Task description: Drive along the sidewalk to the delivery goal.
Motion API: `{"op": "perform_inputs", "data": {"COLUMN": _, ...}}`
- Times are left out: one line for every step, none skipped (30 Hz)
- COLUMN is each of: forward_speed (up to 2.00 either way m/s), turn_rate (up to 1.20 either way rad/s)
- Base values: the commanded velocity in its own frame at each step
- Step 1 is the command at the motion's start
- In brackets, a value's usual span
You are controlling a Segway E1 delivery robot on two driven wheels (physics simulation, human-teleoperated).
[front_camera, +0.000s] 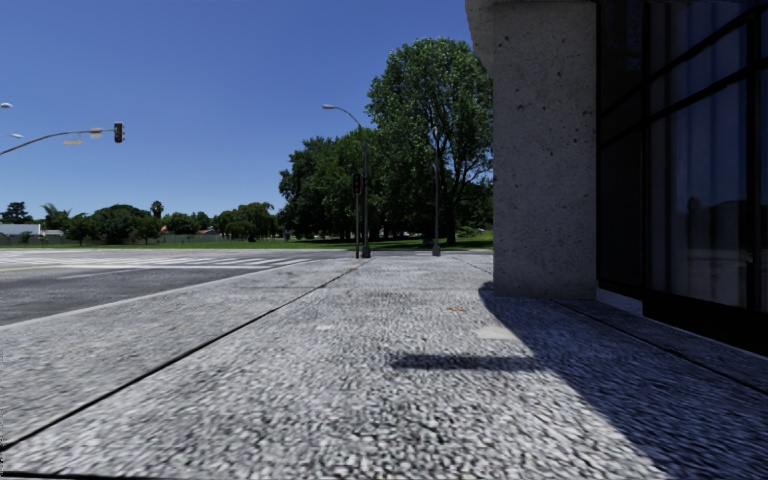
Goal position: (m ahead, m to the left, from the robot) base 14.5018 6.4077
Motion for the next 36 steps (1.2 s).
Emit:
{"op": "perform_inputs", "data": {"forward_speed": 2.0, "turn_rate": 0.0}}
{"op": "perform_inputs", "data": {"forward_speed": 2.0, "turn_rate": 0.0}}
{"op": "perform_inputs", "data": {"forward_speed": 2.0, "turn_rate": 0.0}}
{"op": "perform_inputs", "data": {"forward_speed": 2.0, "turn_rate": 0.0}}
{"op": "perform_inputs", "data": {"forward_speed": 2.0, "turn_rate": 0.0}}
{"op": "perform_inputs", "data": {"forward_speed": 2.0, "turn_rate": 0.0}}
{"op": "perform_inputs", "data": {"forward_speed": 2.0, "turn_rate": 0.0}}
{"op": "perform_inputs", "data": {"forward_speed": 2.0, "turn_rate": 0.0}}
{"op": "perform_inputs", "data": {"forward_speed": 2.0, "turn_rate": 0.0}}
{"op": "perform_inputs", "data": {"forward_speed": 2.0, "turn_rate": 0.0}}
{"op": "perform_inputs", "data": {"forward_speed": 2.0, "turn_rate": 0.0}}
{"op": "perform_inputs", "data": {"forward_speed": 2.0, "turn_rate": 0.0}}
{"op": "perform_inputs", "data": {"forward_speed": 2.0, "turn_rate": 0.0}}
{"op": "perform_inputs", "data": {"forward_speed": 2.0, "turn_rate": 0.0}}
{"op": "perform_inputs", "data": {"forward_speed": 2.0, "turn_rate": 0.0}}
{"op": "perform_inputs", "data": {"forward_speed": 2.0, "turn_rate": 0.0}}
{"op": "perform_inputs", "data": {"forward_speed": 2.0, "turn_rate": 0.0}}
{"op": "perform_inputs", "data": {"forward_speed": 2.0, "turn_rate": 0.0}}
{"op": "perform_inputs", "data": {"forward_speed": 2.0, "turn_rate": 0.0}}
{"op": "perform_inputs", "data": {"forward_speed": 2.0, "turn_rate": 0.0}}
{"op": "perform_inputs", "data": {"forward_speed": 2.0, "turn_rate": 0.0}}
{"op": "perform_inputs", "data": {"forward_speed": 2.0, "turn_rate": 0.0}}
{"op": "perform_inputs", "data": {"forward_speed": 2.0, "turn_rate": 0.0}}
{"op": "perform_inputs", "data": {"forward_speed": 2.0, "turn_rate": 0.0}}
{"op": "perform_inputs", "data": {"forward_speed": 2.0, "turn_rate": 0.0}}
{"op": "perform_inputs", "data": {"forward_speed": 2.0, "turn_rate": 0.0}}
{"op": "perform_inputs", "data": {"forward_speed": 2.0, "turn_rate": 0.0}}
{"op": "perform_inputs", "data": {"forward_speed": 2.0, "turn_rate": 0.0}}
{"op": "perform_inputs", "data": {"forward_speed": 2.0, "turn_rate": 0.0}}
{"op": "perform_inputs", "data": {"forward_speed": 2.0, "turn_rate": 0.0}}
{"op": "perform_inputs", "data": {"forward_speed": 2.0, "turn_rate": 0.0}}
{"op": "perform_inputs", "data": {"forward_speed": 2.0, "turn_rate": 0.0}}
{"op": "perform_inputs", "data": {"forward_speed": 2.0, "turn_rate": 0.0}}
{"op": "perform_inputs", "data": {"forward_speed": 2.0, "turn_rate": 0.0}}
{"op": "perform_inputs", "data": {"forward_speed": 2.0, "turn_rate": 0.0}}
{"op": "perform_inputs", "data": {"forward_speed": 2.0, "turn_rate": 0.0}}
